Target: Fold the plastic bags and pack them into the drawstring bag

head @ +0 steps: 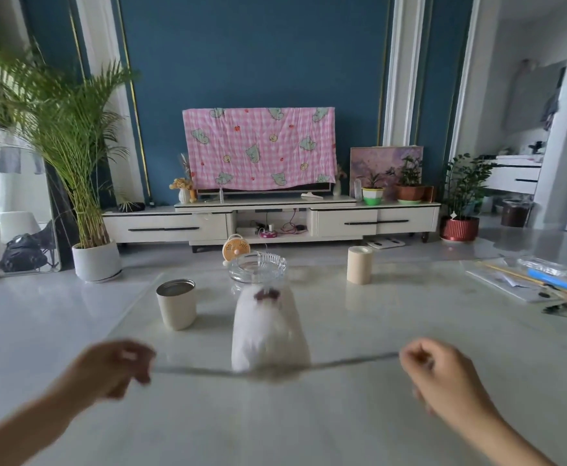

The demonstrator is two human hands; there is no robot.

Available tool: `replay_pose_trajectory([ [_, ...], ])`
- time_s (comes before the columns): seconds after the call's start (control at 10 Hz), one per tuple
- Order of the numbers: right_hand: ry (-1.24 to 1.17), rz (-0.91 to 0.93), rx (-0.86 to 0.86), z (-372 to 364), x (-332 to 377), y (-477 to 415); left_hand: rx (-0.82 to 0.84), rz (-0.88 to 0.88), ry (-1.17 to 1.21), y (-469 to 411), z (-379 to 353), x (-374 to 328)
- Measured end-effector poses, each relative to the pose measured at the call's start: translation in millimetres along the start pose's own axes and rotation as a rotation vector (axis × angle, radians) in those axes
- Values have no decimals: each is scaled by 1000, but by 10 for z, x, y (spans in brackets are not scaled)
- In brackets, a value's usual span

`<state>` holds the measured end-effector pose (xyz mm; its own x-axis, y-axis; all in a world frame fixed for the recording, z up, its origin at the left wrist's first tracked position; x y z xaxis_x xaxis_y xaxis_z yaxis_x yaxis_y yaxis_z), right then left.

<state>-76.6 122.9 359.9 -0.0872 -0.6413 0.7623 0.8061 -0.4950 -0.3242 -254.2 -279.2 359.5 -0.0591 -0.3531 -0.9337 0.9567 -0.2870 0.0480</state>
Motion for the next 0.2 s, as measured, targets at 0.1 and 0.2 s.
replay_pose_trajectory([
  [0.1, 14, -200, 287, -245, -479, 251, 250, 122, -221, 114, -350, 656],
  [0.2, 95, -207, 360, -257, -570, 362, 321, 125, -330, 167, -414, 814],
])
Point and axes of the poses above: each hand's wrist, its own y-axis away from the middle knuckle, its own z-axis out of the back of the hand, x = y × z, the point moved 7 cm from there along -y, towards the middle knuckle, and after that the axes turned 8 degrees about x, right-handed, at the moved point
